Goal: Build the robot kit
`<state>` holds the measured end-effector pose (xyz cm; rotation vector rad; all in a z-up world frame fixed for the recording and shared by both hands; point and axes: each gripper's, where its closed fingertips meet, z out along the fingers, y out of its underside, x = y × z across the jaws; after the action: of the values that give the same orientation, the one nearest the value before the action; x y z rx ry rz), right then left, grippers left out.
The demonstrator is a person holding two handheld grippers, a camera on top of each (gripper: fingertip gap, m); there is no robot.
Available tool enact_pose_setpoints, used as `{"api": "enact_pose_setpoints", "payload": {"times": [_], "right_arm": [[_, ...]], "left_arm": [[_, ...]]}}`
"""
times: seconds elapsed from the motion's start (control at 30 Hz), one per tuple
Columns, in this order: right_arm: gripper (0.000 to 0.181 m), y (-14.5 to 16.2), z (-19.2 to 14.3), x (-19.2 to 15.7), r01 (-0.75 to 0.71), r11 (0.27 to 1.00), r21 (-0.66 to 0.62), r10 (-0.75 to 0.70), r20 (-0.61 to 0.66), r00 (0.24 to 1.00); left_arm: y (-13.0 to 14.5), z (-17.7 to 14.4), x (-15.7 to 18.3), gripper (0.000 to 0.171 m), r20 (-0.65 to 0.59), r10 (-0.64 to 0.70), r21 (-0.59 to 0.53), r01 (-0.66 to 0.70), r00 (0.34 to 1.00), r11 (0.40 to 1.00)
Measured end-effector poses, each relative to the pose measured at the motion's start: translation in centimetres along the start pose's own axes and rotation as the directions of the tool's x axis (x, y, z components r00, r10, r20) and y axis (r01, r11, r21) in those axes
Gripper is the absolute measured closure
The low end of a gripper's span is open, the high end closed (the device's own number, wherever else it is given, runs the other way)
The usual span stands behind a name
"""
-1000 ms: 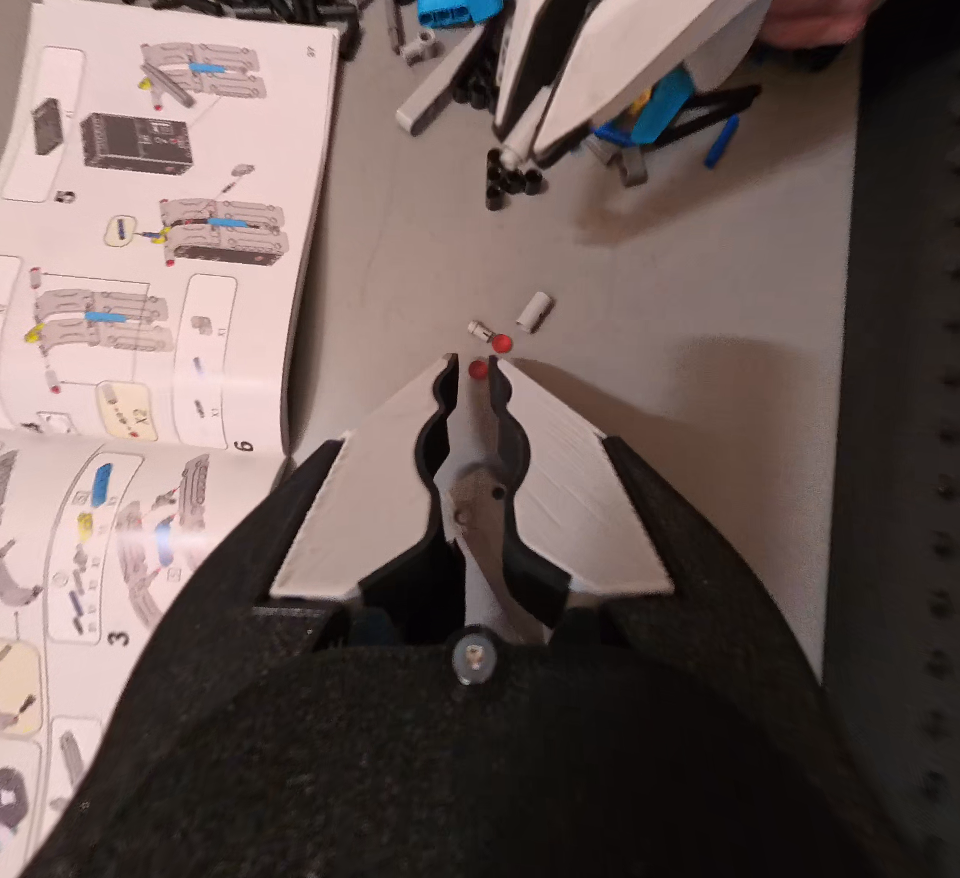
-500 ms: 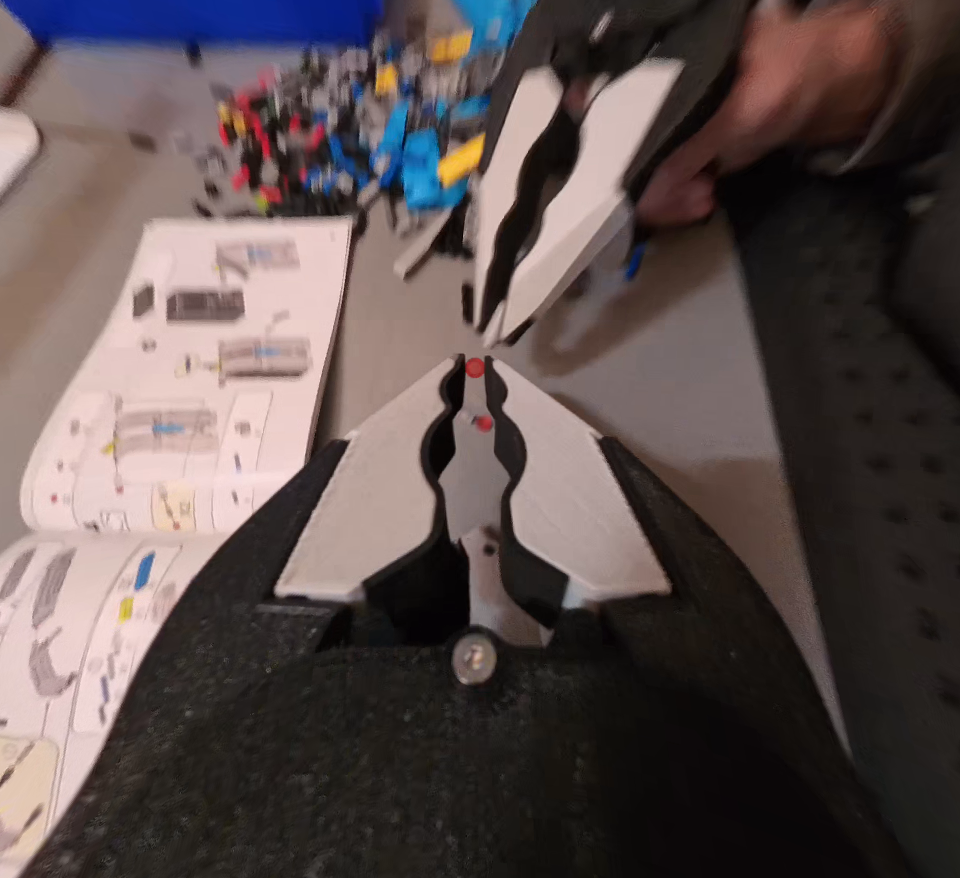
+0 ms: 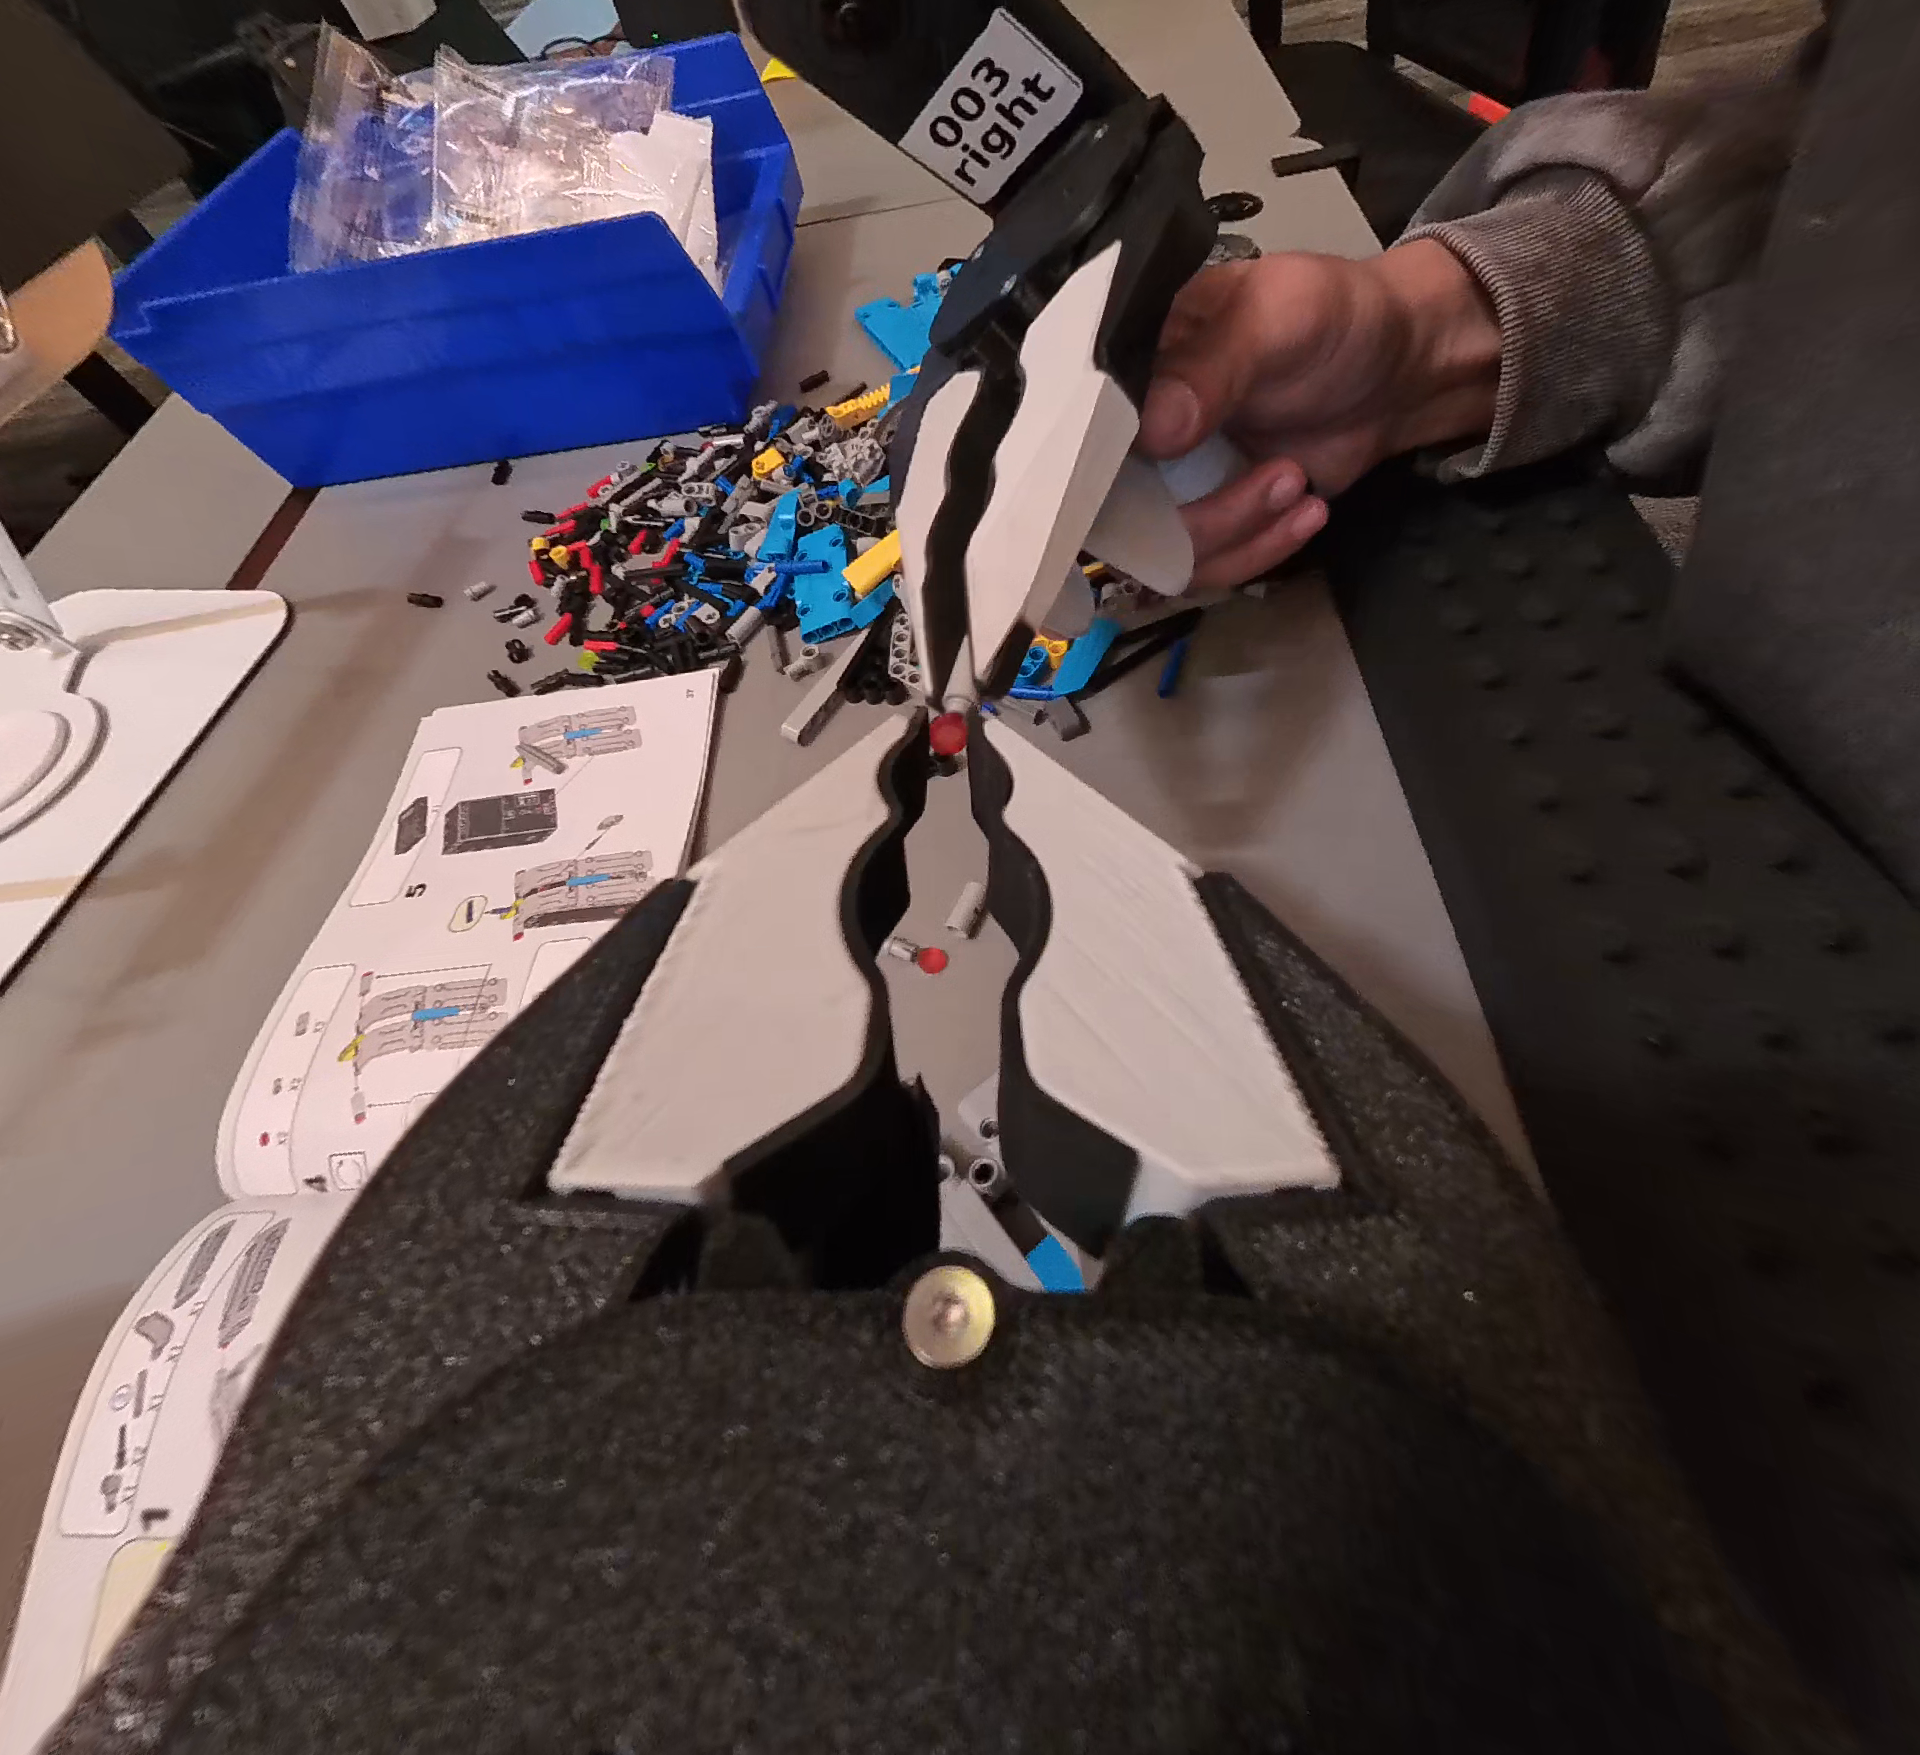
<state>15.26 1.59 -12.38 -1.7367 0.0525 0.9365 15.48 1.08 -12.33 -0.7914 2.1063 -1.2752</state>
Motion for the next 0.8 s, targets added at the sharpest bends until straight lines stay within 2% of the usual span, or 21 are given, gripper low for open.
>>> {"api": "enact_pose_setpoints", "payload": {"times": [0.17,0.3,0.37,0.6,0.8], "right_arm": [[0.175,-0.3,-0.2,-0.5,-0.042,0.999,0.017,0.041,0.048,0.998],[0.175,-0.3,-0.5,-0.3,-0.022,1.0,0.014,0.022,0.032,0.999],[0.175,-0.6,-0.5,-1.1,-0.015,0.999,0.03,0.013,0.077,0.997],[0.175,-1.1,-0.3,-2.5,0.019,0.998,0.053,-0.025,0.119,0.993],[0.175,-1.7,-0.7,-3.1,0.034,0.996,0.087,-0.045,0.131,0.99]], "left_arm": [[-0.4,-0.1,0.3,0.166,-0.002,0.014,0.015,-0.014,1.0,1.0],[-1.2,-0.6,0.4,0.166,-0.012,0.006,0.053,-0.005,1.0,0.999],[-1.6,-0.8,0.7,0.166,-0.034,-0.006,0.079,0.008,0.999,0.997],[-3.4,-1.4,1.3,0.166,-0.164,-0.136,0.223,0.171,0.977,0.96],[-4.1,-1.8,1.1,0.166,-0.213,-0.185,0.28,0.241,0.959,0.929]]}}
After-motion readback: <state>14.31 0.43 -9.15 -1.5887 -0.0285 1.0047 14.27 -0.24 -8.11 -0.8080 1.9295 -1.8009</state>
